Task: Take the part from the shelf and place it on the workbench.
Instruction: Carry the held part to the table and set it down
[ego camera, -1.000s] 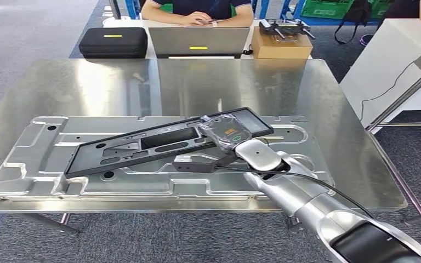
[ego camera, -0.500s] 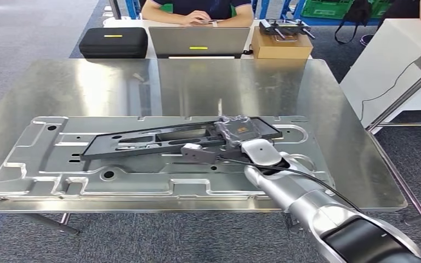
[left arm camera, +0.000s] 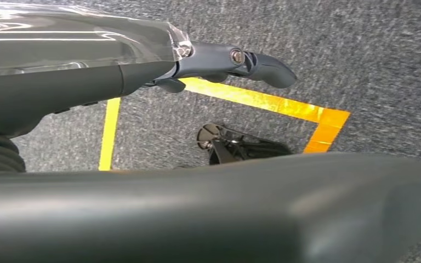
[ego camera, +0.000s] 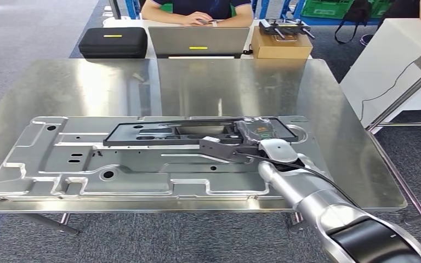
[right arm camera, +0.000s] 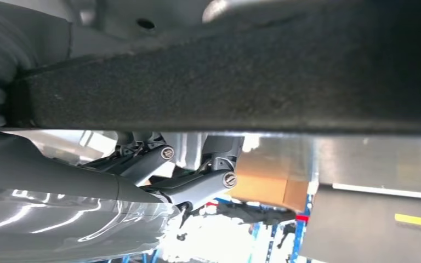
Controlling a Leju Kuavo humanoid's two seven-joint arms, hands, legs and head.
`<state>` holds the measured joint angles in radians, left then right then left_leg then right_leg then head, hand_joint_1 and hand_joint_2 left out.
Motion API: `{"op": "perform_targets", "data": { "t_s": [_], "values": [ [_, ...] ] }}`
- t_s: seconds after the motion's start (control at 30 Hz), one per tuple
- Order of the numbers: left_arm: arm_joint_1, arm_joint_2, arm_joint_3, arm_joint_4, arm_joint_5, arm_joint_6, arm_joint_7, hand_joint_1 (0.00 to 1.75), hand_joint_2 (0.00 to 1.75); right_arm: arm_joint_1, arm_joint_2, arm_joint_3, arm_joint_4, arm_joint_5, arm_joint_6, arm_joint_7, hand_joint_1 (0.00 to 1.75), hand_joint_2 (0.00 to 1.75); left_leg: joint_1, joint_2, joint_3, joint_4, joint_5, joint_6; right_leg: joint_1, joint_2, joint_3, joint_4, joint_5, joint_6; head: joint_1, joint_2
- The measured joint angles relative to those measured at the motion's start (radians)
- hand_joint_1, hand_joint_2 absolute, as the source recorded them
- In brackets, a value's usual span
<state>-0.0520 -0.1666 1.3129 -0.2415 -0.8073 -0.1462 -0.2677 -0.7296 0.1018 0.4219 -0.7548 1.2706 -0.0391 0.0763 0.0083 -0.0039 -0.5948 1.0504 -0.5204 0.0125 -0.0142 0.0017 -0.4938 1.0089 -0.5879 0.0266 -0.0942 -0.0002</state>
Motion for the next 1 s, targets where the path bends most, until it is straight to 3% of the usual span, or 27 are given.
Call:
{"op": "perform_targets", "data": {
  "t_s": [0.03, 0.17, 0.27, 0.4, 0.7, 1.0],
  "values": [
    [0.001, 0.000, 0.000, 0.000, 0.000, -0.004, -0.008, 0.00, 0.00, 0.006, -0.002, -0.001, -0.004, -0.004, 0.001, -0.006, 1.75, 1.75, 0.000, 0.000, 0.000, 0.000, 0.000, 0.000, 0.000, 0.000, 0.000, 0.000, 0.000, 0.000, 0.000, 0.000],
    [0.003, 0.000, 0.005, 0.000, 0.000, -0.016, -0.036, 0.00, 1.75, 0.032, -0.015, -0.001, -0.036, -0.027, 0.011, -0.031, 0.00, 0.00, 0.000, 0.000, 0.000, 0.000, 0.000, 0.000, 0.000, 0.000, 0.000, 0.000, 0.000, 0.000, 0.000, 0.000],
    [0.005, -0.001, 0.010, 0.000, -0.005, -0.008, -0.038, 0.00, 1.75, 0.058, -0.023, 0.001, -0.070, -0.057, 0.025, -0.055, 0.00, 0.00, 0.000, 0.000, 0.000, 0.000, 0.000, 0.000, 0.000, 0.000, 0.000, 0.000, 0.000, 0.000, 0.000, 0.000],
    [0.006, -0.001, 0.013, 0.000, -0.009, -0.012, -0.050, 0.00, 0.00, 0.079, -0.037, 0.009, -0.111, -0.120, 0.059, -0.096, 0.00, 0.00, 0.000, 0.000, 0.001, 0.000, 0.000, 0.000, 0.000, 0.000, 0.000, 0.000, 0.000, 0.000, 0.000, 0.000],
    [0.010, -0.001, 0.015, 0.000, -0.016, -0.016, -0.050, 0.00, 0.00, 0.082, -0.111, 0.047, -0.171, -0.325, 0.154, -0.211, 0.00, 0.00, 0.000, 0.000, 0.001, 0.000, 0.000, 0.000, 0.000, 0.000, 0.001, 0.000, 0.000, 0.000, 0.000, 0.000],
    [0.014, -0.001, 0.023, 0.000, -0.033, -0.031, -0.052, 0.00, 0.00, 0.038, -0.248, 0.137, -0.248, -0.657, 0.243, -0.275, 0.00, 0.00, -0.001, 0.000, 0.001, 0.000, 0.000, 0.000, 0.000, 0.000, 0.001, 0.000, 0.000, 0.000, 0.000, 0.000]
  ]
}}
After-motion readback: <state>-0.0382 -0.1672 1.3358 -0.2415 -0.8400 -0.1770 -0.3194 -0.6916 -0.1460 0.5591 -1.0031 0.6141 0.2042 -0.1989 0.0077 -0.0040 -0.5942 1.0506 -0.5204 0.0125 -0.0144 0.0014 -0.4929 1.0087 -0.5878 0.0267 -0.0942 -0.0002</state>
